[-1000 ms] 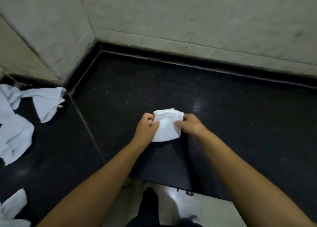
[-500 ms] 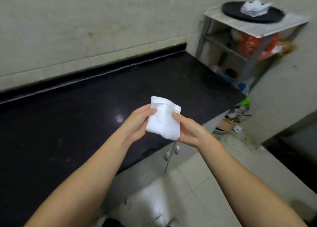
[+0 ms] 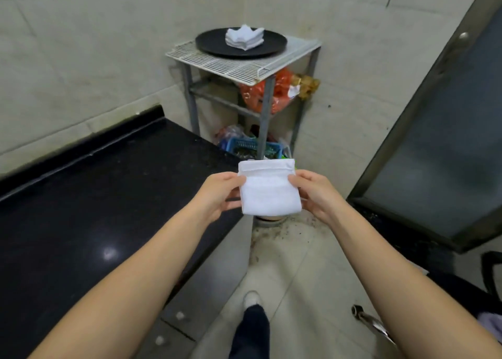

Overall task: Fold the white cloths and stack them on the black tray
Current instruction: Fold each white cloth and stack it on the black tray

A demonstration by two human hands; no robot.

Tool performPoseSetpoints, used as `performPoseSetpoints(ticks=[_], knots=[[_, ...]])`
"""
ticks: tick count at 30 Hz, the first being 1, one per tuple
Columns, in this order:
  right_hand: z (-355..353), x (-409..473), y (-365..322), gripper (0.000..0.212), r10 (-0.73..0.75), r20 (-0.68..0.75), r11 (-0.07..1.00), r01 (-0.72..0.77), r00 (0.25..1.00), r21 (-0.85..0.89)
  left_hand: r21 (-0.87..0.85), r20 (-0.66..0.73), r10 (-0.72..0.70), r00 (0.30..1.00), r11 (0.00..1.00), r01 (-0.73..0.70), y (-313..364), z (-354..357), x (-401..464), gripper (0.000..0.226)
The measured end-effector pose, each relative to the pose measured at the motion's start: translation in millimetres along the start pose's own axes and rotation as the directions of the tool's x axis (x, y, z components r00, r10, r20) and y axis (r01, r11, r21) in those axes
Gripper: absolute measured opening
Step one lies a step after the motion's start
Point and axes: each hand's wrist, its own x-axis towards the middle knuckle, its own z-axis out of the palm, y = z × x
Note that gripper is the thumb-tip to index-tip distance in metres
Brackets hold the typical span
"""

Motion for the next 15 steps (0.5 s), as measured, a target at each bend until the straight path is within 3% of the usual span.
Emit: performPoseSetpoints(ticks=[8, 15], knots=[[-21.3, 179.5, -111.7, 0.011, -0.103, 0.045, 0.990, 0.107, 0.994, -0.095, 0.028, -0.014, 0.121, 0.992, 0.992, -0.121, 108.2, 29.0, 165.9, 0.010], [-19.2, 328.0, -226.9, 0.006, -0.294, 0.092, 0.920, 0.308, 0.951, -0.241, 0.093, -0.095, 0.271, 0.958, 0.960, -0.263, 227.4, 39.1, 275.3, 0.017]])
